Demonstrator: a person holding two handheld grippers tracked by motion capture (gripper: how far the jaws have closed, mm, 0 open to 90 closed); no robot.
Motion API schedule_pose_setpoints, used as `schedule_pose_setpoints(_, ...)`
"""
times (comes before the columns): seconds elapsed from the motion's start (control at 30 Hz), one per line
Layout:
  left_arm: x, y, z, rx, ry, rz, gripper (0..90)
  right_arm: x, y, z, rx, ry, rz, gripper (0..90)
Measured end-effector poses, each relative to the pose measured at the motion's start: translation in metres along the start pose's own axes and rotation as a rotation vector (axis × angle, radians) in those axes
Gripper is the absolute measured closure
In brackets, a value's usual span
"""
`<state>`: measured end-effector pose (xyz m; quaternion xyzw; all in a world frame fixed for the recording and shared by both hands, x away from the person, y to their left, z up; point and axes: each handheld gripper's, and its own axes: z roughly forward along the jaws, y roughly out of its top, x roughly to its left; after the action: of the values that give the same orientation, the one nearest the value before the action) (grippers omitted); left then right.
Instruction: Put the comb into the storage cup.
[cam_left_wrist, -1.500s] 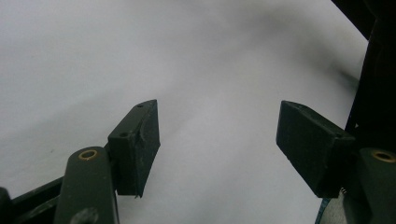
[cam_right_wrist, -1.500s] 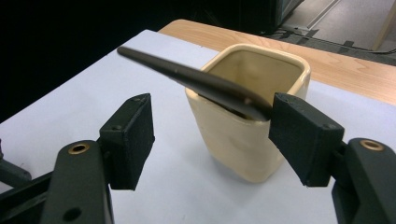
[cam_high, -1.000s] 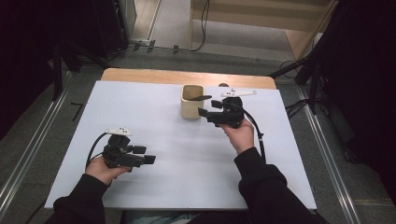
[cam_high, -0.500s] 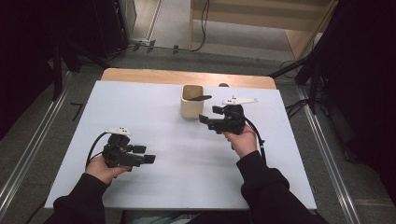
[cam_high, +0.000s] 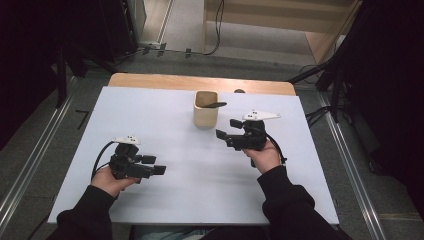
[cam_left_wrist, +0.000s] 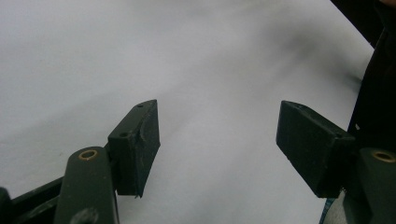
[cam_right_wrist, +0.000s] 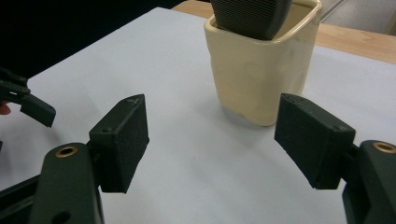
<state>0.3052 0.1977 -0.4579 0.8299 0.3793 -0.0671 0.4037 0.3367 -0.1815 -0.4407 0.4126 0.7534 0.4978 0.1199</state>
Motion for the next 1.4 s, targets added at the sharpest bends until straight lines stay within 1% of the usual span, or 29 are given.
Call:
schedule_pose_setpoints(0.13,0.0,0.0,0.0,-0.001,-0.002,0.0,30.5,0.002,-0.005,-0.004,-0.002,0.018,-0.001,23.9)
schedule_pose_setpoints(0.3,0.0,0.0,0.0,0.0,-0.002,0.001,30.5,0.003,-0.012,-0.006,0.017,0.022,-0.009,23.7)
schedule_pose_setpoints(0.7,0.0,0.0,0.001,0.001,-0.002,0.002,30.6,0.008,-0.022,-0.014,0.026,0.049,-0.026,23.6)
schedule_pose_setpoints(0.87,0.0,0.0,0.001,0.001,-0.002,0.002,30.6,0.009,-0.026,-0.017,0.035,0.051,-0.038,23.6)
schedule_pose_setpoints(1.1,-0.001,0.0,0.001,0.003,0.0,0.0,30.5,0.008,-0.034,-0.022,0.056,0.052,-0.035,23.7)
schedule_pose_setpoints(1.23,-0.001,0.0,0.001,0.003,-0.002,0.002,30.6,0.008,-0.038,-0.026,0.062,0.046,-0.036,23.6)
schedule_pose_setpoints(1.33,-0.001,0.0,0.001,0.003,-0.003,0.003,30.5,0.007,-0.041,-0.028,0.084,0.041,-0.04,23.6)
schedule_pose_setpoints(1.4,-0.001,0.0,0.001,0.003,-0.003,0.003,30.5,0.007,-0.044,-0.03,0.087,0.038,-0.041,23.6)
